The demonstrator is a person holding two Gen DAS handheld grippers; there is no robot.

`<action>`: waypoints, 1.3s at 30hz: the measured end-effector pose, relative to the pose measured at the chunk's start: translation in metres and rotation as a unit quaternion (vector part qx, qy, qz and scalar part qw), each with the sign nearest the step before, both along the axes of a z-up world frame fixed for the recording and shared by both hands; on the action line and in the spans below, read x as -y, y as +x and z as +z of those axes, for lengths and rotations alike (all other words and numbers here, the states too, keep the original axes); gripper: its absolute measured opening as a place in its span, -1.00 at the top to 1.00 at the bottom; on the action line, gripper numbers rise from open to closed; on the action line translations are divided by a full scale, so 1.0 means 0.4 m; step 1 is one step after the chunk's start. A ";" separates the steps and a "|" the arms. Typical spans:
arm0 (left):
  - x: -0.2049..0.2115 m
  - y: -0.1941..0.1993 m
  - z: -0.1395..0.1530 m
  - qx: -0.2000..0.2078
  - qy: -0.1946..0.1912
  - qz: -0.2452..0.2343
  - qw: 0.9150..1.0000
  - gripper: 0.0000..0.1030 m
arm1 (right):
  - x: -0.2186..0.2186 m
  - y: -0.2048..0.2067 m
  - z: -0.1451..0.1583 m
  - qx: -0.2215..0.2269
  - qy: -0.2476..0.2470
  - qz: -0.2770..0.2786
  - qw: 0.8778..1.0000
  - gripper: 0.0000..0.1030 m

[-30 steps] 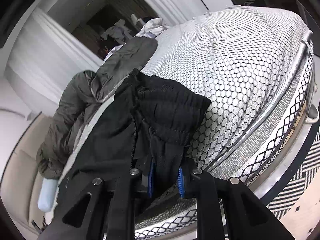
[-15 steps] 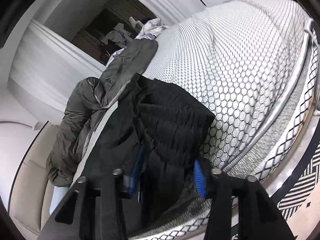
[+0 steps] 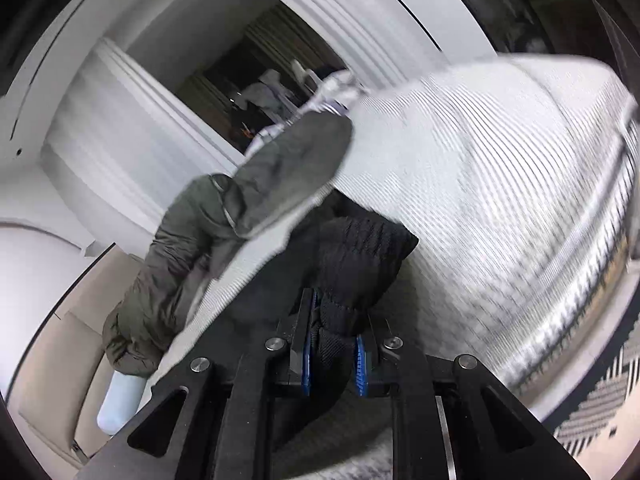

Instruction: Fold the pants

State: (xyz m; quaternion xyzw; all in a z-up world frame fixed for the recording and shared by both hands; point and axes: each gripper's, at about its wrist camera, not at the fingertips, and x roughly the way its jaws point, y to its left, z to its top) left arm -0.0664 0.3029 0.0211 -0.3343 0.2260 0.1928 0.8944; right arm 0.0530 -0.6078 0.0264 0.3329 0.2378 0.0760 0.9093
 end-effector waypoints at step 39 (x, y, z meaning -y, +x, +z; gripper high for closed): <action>0.202 0.511 -0.054 -0.072 -0.032 -0.086 0.993 -0.55 | -0.502 0.408 0.002 -0.032 -0.091 0.124 0.988 -0.90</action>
